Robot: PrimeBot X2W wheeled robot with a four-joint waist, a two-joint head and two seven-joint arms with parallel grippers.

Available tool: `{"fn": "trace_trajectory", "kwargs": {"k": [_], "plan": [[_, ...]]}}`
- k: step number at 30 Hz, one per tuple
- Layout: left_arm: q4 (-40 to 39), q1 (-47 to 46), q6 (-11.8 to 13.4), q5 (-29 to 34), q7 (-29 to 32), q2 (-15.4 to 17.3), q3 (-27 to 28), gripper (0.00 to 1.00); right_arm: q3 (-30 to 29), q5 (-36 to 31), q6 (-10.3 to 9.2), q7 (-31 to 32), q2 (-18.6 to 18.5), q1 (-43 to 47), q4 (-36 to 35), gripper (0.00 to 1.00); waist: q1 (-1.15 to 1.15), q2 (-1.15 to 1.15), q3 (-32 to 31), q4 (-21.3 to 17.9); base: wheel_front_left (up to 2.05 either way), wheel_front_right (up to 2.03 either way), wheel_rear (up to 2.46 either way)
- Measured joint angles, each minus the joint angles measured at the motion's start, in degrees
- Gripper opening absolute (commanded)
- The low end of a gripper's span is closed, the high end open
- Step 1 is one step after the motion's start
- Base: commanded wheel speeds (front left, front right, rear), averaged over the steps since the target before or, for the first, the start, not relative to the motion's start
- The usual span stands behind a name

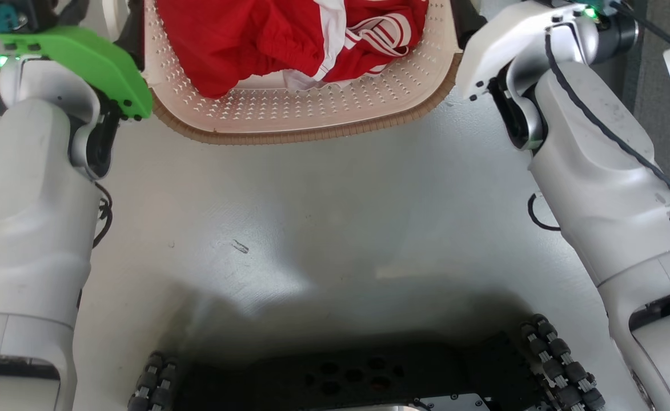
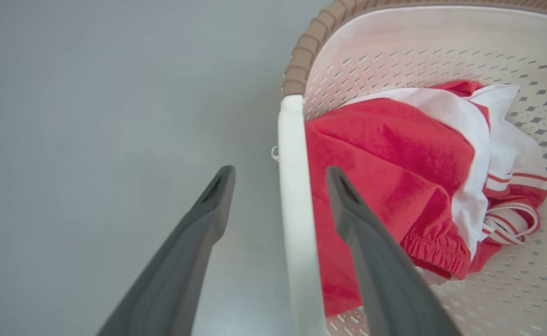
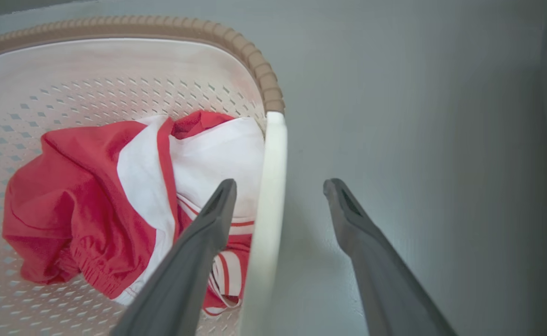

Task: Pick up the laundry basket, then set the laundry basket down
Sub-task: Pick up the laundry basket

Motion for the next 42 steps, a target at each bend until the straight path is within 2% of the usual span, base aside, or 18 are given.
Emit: {"fn": "trace_trajectory", "kwargs": {"k": [4,13,14,15,33,42], "plan": [[3.4,-1.7,-0.5,-1.0,2.3,-0.5,-0.2,1.00,2.3,2.4,0.81,2.7,0.0,-1.3,2.4,1.00,0.00,0.00,0.0,0.1,0.00,0.00,0.00],[8.7,-4.5,-0.7,-2.2,4.4,-1.5,-0.1,1.00,5.1,6.3,0.88,4.6,0.0,-3.8,4.8,1.00,0.00,0.00,0.1,0.5,0.00,0.00,0.00],[9.0,-4.8,-0.9,-2.3,4.4,-1.7,-0.1,0.40,5.3,6.7,0.76,4.6,0.0,-4.1,5.1,0.50,0.00,0.00,0.1,0.6,0.00,0.00,0.00],[9.5,-5.0,-1.0,-2.6,4.4,-1.8,0.0,0.00,5.5,7.1,0.73,4.6,0.0,-4.4,5.4,0.00,0.00,0.00,0.1,0.6,0.00,0.00,0.00],[17.4,-6.4,-1.9,-4.2,3.0,-4.5,-0.3,0.00,9.4,11.8,0.31,3.3,0.6,-5.2,11.3,0.00,0.00,0.00,-3.3,0.9,0.00,0.00,0.00],[21.7,-3.9,-1.9,-5.1,2.4,-5.7,-0.9,0.00,11.8,15.4,1.80,2.8,1.0,-1.8,14.1,0.00,0.00,0.00,-8.6,0.6,0.00,0.00,0.00]]}}
